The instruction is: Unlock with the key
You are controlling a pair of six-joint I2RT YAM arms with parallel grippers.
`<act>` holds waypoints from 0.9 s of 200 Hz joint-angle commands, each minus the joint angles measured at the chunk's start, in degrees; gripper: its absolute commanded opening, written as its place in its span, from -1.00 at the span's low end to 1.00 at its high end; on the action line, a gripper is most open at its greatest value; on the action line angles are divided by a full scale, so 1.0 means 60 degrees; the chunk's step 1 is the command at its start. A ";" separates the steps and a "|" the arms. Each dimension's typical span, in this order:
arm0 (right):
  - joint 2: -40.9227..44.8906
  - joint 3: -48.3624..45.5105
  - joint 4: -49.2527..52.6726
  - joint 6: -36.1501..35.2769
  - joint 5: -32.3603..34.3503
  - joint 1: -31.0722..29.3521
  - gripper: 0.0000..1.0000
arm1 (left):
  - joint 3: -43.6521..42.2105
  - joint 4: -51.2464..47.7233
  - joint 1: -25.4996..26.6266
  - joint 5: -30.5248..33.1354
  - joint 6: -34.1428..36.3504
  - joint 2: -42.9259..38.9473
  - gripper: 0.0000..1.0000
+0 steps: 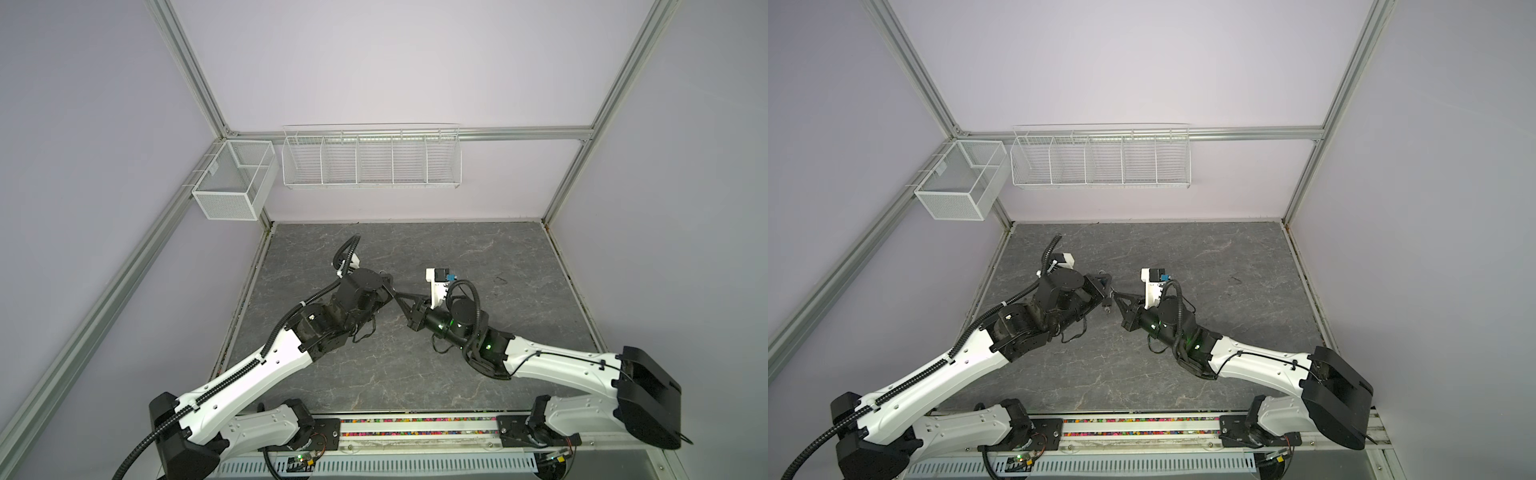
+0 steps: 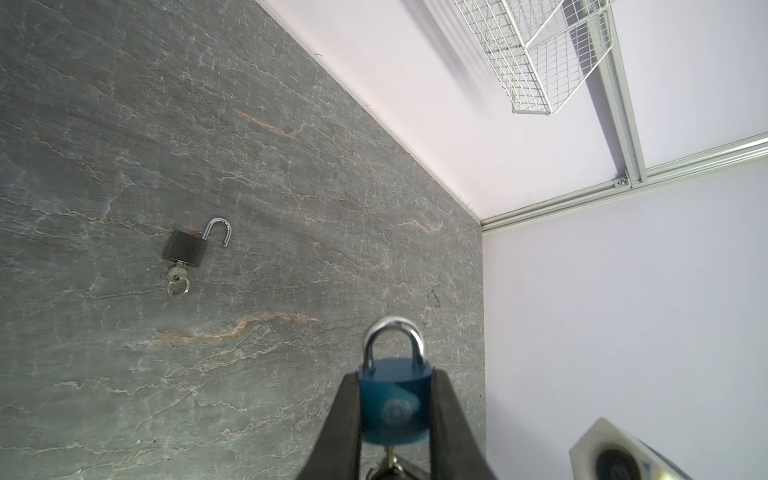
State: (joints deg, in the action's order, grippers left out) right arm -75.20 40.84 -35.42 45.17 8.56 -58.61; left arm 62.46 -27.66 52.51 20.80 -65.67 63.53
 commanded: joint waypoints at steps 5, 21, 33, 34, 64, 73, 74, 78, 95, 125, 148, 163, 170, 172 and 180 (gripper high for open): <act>0.0196 0.0151 -0.0289 -0.0041 -0.0064 0.0052 -0.87 | -0.0001 0.0105 -0.0035 0.0013 0.0061 0.0025 -1.00; 0.0161 0.0195 -0.0233 -0.0031 -0.0081 0.0092 -0.87 | 0.0007 0.0135 -0.0034 -0.0053 0.0091 0.0049 -1.00; 0.0163 0.0151 -0.0359 0.0053 -0.0115 0.0128 -0.87 | 0.0034 0.0113 -0.0035 -0.0048 0.0138 0.0060 -1.00; 0.0166 0.0144 -0.0370 0.0057 -0.0119 0.0136 -0.87 | 0.0035 0.0106 -0.0036 -0.0043 0.0144 0.0054 -1.00; 0.0229 0.0243 -0.0326 0.0017 -0.0221 0.0154 -0.87 | -0.0022 0.0015 -0.0035 0.0038 0.0120 0.0071 -1.00; 0.0215 0.0267 -0.0290 0.0019 -0.0239 0.0155 -0.87 | -0.0021 0.0023 -0.0036 0.0024 0.0114 0.0066 -1.00; 0.0214 0.0275 -0.0284 0.0018 -0.0239 0.0150 -0.87 | -0.0022 0.0024 -0.0036 0.0022 0.0110 0.0071 -1.00; 0.0214 0.0284 -0.0269 0.0018 -0.0226 0.0157 -0.87 | -0.0015 0.0028 -0.0025 0.0020 0.0120 0.0075 -1.00; 0.0173 0.0269 -0.0326 0.0046 -0.0264 0.0183 -0.87 | -0.0009 0.0043 -0.0024 0.0017 0.0146 0.0085 -1.00; 0.0133 0.0313 -0.0342 0.0120 -0.0366 0.0186 -0.87 | -0.0002 0.0006 -0.0024 0.0057 0.0159 0.0116 -1.00; 0.0156 0.0338 -0.0354 0.0108 -0.0392 0.0216 -0.87 | 0.0006 0.0017 -0.0021 0.0030 0.0158 0.0102 -1.00; 0.0115 0.0436 -0.0312 0.0133 -0.0499 0.0214 -0.88 | -0.0009 -0.0026 -0.0007 0.0094 0.0166 0.0098 -1.00; 0.0092 0.0430 -0.0350 0.0162 -0.0503 0.0218 -0.88 | 0.0004 -0.0006 -0.0013 0.0080 0.0189 0.0116 -1.00; 0.0077 0.0430 -0.0359 0.0177 -0.0503 0.0229 -0.87 | 0.0005 -0.0008 -0.0019 0.0068 0.0192 0.0127 -1.00; 0.0034 0.0417 -0.0368 0.0249 -0.0504 0.0247 -0.87 | 0.0020 -0.0017 -0.0020 0.0023 0.0164 0.0122 -1.00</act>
State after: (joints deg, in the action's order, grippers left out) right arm -75.20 41.80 -35.38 45.25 6.50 -57.71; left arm 62.46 -27.62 52.49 20.62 -65.25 63.96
